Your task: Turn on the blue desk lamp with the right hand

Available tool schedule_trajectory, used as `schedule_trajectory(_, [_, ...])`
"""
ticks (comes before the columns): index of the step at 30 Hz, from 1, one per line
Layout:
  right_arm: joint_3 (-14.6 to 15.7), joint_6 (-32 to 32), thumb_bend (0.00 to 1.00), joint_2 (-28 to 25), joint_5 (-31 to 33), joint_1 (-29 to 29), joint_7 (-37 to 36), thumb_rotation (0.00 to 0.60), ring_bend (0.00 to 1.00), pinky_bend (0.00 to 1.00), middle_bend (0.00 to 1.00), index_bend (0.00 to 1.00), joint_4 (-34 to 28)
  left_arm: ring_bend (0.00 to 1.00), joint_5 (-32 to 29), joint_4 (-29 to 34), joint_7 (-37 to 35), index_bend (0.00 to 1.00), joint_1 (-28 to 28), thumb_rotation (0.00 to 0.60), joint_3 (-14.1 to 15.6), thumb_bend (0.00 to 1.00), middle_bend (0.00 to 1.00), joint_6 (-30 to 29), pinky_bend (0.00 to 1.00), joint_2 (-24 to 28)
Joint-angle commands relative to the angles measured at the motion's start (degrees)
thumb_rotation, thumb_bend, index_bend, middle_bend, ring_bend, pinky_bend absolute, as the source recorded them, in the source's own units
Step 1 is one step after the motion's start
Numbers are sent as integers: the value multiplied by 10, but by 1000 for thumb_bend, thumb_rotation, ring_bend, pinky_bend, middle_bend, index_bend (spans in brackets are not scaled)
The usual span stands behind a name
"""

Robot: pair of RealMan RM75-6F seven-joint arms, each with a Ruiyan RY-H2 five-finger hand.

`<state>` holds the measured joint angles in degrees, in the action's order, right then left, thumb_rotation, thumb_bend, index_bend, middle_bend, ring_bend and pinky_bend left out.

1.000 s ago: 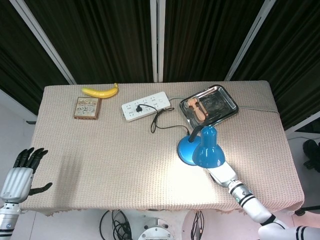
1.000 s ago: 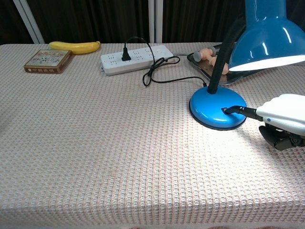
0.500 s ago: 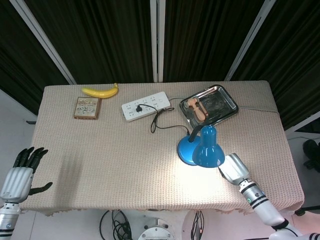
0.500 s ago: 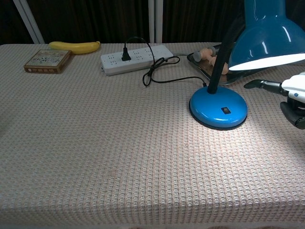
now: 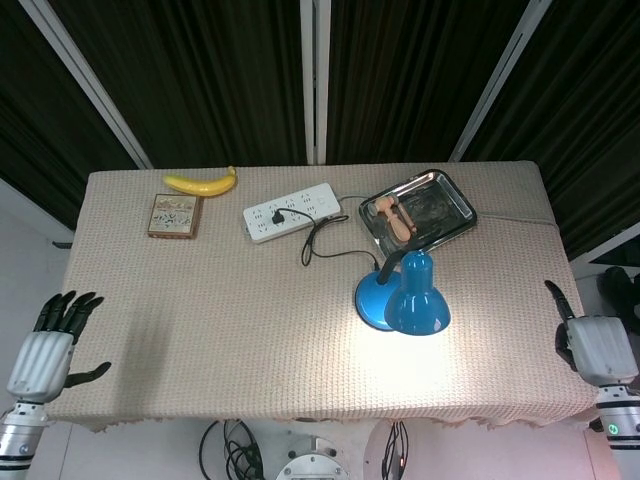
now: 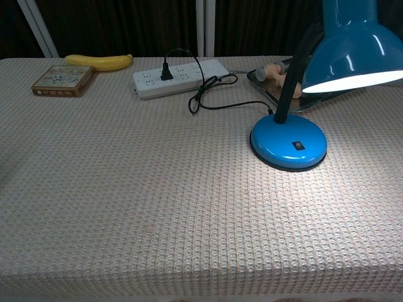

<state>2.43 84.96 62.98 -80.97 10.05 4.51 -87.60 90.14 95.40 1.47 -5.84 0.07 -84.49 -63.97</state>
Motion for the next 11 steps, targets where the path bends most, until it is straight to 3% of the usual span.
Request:
schedule_trajectory(1, [-24,73,547,29,-7,-46,-68,600,467,446,478,24,85,0,0,5,9,123,-2,600,-3,28,77,0,0,0])
schedule_trajectory(4, [-38,105,315,51,-13,-60,-102,600,127,194,146,0,129,0,-2,5,10,123,-3,600,-6,26,77,-1,0,-2])
schedule_trajectory(6, [-44,115,187,59,-15,-65,-107,600,12,60,32,0,148,0,-4,7,3,123,-3,600,-6,16,77,-1,0,-3])
schedule_trajectory(8, [-50,122,84,66,-15,-70,-107,600,0,0,0,0,158,0,-4,4,2,123,-3,600,-7,2,77,-3,0,-4])
schedule_trajectory(11, [-53,118,23,66,-15,-73,-108,600,0,0,0,0,157,0,-3,0,6,123,-2,600,-7,0,77,-6,0,-5])
